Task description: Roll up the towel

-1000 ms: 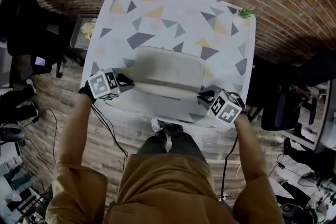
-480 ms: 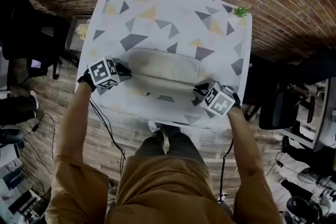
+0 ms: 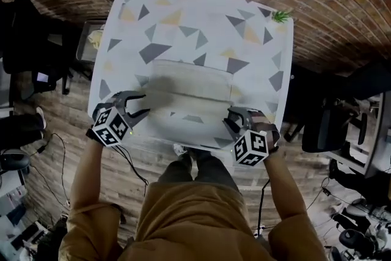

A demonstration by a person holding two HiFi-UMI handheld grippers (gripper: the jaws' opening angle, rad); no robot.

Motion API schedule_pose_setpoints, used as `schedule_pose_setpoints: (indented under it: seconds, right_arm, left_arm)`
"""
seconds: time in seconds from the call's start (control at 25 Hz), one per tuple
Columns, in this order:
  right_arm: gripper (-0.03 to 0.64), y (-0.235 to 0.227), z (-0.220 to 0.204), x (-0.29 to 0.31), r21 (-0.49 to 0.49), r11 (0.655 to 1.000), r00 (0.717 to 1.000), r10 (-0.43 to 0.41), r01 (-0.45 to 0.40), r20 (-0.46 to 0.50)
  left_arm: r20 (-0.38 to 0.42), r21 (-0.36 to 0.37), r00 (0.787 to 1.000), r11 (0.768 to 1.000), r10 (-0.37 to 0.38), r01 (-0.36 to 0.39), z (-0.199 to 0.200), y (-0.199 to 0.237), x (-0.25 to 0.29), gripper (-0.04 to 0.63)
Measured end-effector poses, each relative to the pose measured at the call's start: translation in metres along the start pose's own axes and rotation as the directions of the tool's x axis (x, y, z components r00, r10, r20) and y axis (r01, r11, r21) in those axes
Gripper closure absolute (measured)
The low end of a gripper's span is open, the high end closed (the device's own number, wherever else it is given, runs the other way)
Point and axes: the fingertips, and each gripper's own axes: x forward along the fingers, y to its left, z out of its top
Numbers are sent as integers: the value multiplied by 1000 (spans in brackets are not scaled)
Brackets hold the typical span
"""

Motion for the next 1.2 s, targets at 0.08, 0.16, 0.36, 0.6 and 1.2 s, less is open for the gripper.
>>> schedule_pose_setpoints:
  seconds: [0.08, 0.16, 0.36, 0.6, 1.2]
  right_arm:
    - [496, 18, -3, 10, -54, 998, 1000, 20, -22, -23]
    - [490, 29, -9, 19, -87, 995, 998, 39, -44, -55]
    - [475, 27, -11, 23, -122, 992, 998, 18, -26, -64]
    - [476, 27, -13, 28, -127, 992, 997, 10, -21, -81]
    - [589, 2, -1, 10, 52, 997, 999, 50, -49, -21]
  left_arm:
    - [-25, 114, 1000, 994, 3, -1, -1, -21, 11, 371]
    - [-51, 184, 999, 983, -6, 15, -7, -35, 23, 409]
    - [-84, 219, 996, 975, 37, -18, -23, -30, 32, 411]
    - [-120, 260, 992, 966, 31, 1, -33, -34, 41, 411]
    - [-65, 108, 997, 993, -44, 51, -11, -3, 24, 508]
